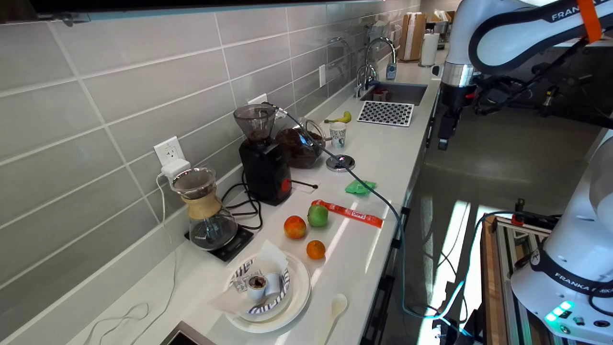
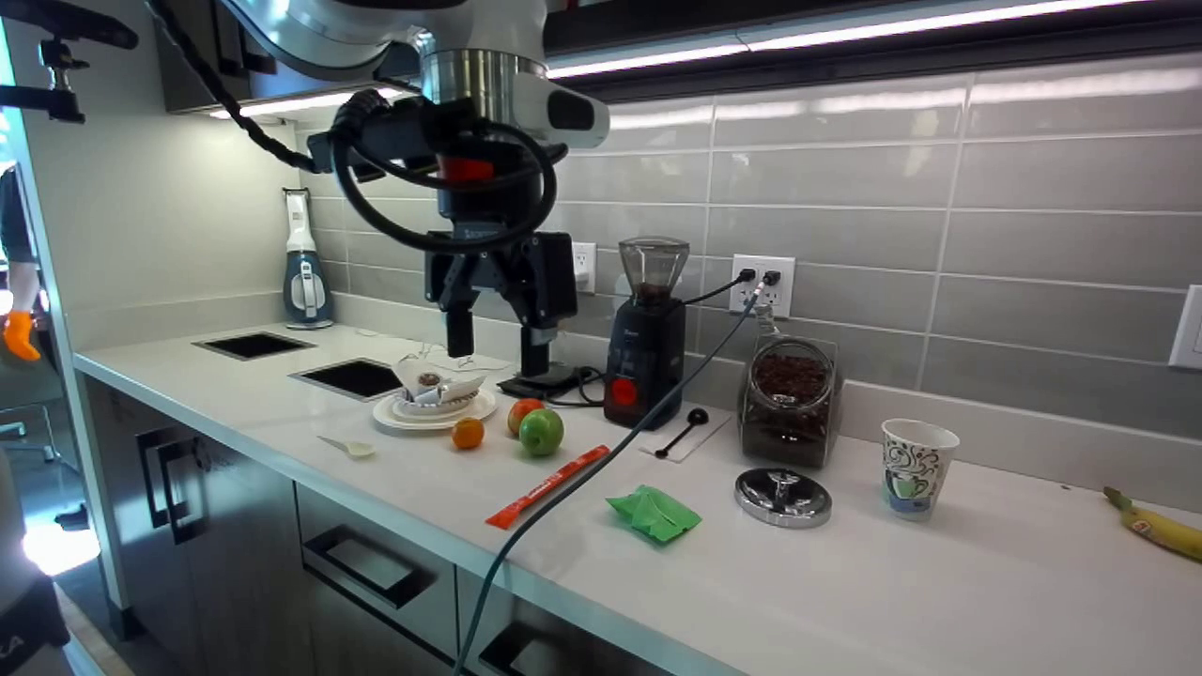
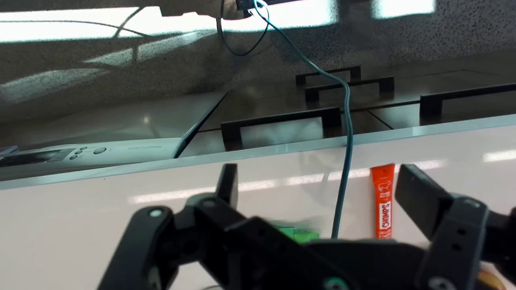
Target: Transfer a spoonful of contents from the container into the cup
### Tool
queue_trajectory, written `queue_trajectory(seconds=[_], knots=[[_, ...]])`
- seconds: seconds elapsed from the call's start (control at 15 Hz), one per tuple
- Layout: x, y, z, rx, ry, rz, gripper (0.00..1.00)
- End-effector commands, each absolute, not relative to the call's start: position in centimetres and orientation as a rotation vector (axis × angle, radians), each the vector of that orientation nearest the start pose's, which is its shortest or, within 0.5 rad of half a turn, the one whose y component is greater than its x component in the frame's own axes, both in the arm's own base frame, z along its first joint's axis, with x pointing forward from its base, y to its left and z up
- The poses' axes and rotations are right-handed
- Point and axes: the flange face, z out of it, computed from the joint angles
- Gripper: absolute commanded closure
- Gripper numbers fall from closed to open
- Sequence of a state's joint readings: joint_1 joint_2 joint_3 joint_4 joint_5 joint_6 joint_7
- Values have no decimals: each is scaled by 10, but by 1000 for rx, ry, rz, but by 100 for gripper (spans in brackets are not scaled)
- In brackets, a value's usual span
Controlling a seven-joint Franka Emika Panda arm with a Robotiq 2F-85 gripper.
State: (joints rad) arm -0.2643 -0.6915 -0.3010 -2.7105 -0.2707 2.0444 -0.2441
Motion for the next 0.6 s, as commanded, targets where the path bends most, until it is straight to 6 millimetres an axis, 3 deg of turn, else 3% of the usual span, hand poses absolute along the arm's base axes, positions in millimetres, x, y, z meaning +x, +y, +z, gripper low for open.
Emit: queue_trajectory(seconds=[0.0, 0.53], knots=[[316, -207, 411, -3167, 331, 40, 0], [402, -246, 398, -3254, -4, -231, 0]])
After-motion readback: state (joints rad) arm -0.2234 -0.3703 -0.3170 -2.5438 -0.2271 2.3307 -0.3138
